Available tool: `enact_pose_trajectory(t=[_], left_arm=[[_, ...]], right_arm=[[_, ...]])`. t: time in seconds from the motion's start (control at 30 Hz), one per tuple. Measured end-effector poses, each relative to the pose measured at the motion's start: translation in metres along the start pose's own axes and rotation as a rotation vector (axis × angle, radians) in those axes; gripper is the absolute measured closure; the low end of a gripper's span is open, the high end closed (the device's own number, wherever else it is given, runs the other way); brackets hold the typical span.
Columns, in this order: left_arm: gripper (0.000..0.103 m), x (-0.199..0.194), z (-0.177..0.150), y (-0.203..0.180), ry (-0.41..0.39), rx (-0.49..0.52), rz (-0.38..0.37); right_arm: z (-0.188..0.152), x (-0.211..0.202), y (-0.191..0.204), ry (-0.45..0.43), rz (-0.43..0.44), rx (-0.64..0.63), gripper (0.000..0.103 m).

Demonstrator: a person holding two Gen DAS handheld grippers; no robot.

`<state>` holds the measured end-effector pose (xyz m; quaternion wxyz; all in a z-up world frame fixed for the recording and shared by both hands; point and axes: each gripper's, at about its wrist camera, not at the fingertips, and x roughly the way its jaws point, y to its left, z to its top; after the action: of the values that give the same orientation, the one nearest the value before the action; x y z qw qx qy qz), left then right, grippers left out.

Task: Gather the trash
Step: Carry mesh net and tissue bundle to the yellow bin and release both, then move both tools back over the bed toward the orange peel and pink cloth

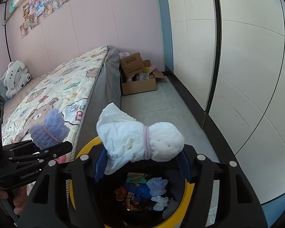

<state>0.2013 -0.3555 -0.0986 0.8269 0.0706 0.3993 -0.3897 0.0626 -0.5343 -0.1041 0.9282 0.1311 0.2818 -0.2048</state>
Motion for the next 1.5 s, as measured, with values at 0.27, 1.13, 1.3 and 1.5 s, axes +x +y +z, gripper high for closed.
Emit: enact_pose_trajectory(t=[0.27, 1.13, 1.3, 1.5], left_arm=[[0.039, -0.006, 0.001, 0.007, -0.002, -0.034, 0.003], [0.010, -0.088, -0.017, 0.123, -0.146, -0.156, 0.238], [0.010, -0.101, -0.029, 0.170, -0.140, -0.219, 0.308], [0.010, -0.117, -0.048, 0.229, -0.126, -0.281, 0.409]], right_arm=[[0.001, -0.001, -0.006, -0.009, -0.003, 0.048, 0.025], [0.016, -0.033, 0.071, -0.059, 0.151, -0.029, 0.011], [0.023, -0.022, 0.113, -0.040, 0.210, -0.073, 0.011], [0.032, 0.002, 0.168, 0.006, 0.295, -0.110, 0.011]])
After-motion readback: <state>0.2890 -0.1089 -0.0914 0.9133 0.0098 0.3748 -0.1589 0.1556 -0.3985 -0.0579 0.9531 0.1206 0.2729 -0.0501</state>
